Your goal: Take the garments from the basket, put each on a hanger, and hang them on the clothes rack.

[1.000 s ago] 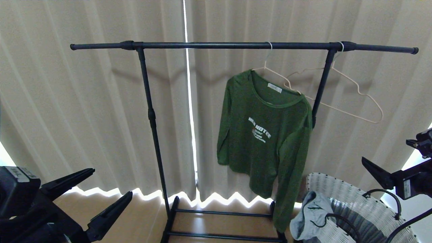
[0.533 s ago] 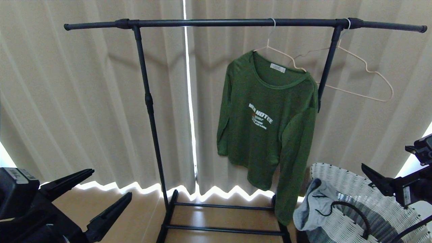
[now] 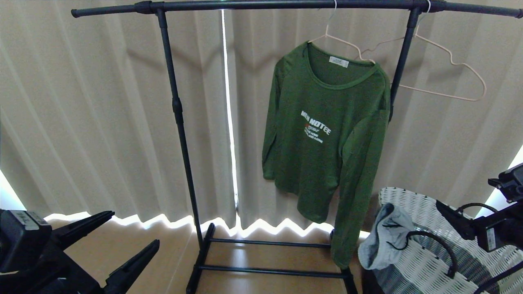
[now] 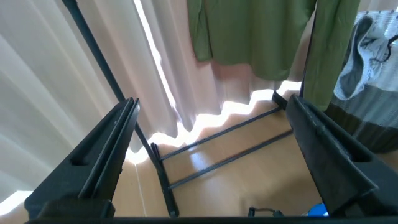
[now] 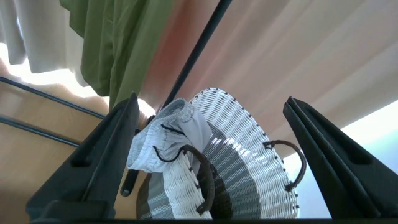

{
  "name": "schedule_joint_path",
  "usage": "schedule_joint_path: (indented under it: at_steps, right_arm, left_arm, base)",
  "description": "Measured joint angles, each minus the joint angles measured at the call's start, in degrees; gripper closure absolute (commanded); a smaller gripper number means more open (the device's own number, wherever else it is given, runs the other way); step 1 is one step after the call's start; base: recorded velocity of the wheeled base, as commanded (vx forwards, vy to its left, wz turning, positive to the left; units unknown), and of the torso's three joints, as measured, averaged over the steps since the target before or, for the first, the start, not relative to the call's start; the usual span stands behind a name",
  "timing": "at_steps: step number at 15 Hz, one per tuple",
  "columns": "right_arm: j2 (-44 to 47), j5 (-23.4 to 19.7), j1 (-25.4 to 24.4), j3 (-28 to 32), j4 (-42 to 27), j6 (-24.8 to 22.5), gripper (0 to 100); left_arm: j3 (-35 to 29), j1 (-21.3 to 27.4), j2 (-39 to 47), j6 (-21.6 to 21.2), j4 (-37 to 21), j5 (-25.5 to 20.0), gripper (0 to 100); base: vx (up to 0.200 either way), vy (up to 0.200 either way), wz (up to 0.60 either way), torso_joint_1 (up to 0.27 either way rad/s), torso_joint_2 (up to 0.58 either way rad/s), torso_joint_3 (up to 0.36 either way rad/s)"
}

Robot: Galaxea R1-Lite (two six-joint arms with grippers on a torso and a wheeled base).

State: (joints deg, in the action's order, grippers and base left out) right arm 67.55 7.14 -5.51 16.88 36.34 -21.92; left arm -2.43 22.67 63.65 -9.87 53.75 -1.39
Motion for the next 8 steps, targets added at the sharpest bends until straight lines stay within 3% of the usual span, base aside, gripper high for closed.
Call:
schedule_joint_path:
  at_steps: [6,8]
  right_arm:
    - [0.54,-0.68,-0.02,-0.60,-0.49,0.00,0]
    - [0.83,-0.69,0.00,-0.68,-0.49,-0.02,0]
  left_arm:
    - [0.00,0.00,-0.04,0.05,-0.05,-0.02,0]
    - [0.01,0.00,-0.04,0.02,-0.07,-0.06,0]
  base:
    - [0.000,0.000,0.00,0.000,0.00,0.000]
    - [0.000,-0.200,0.00,0.002,0.00,0.005]
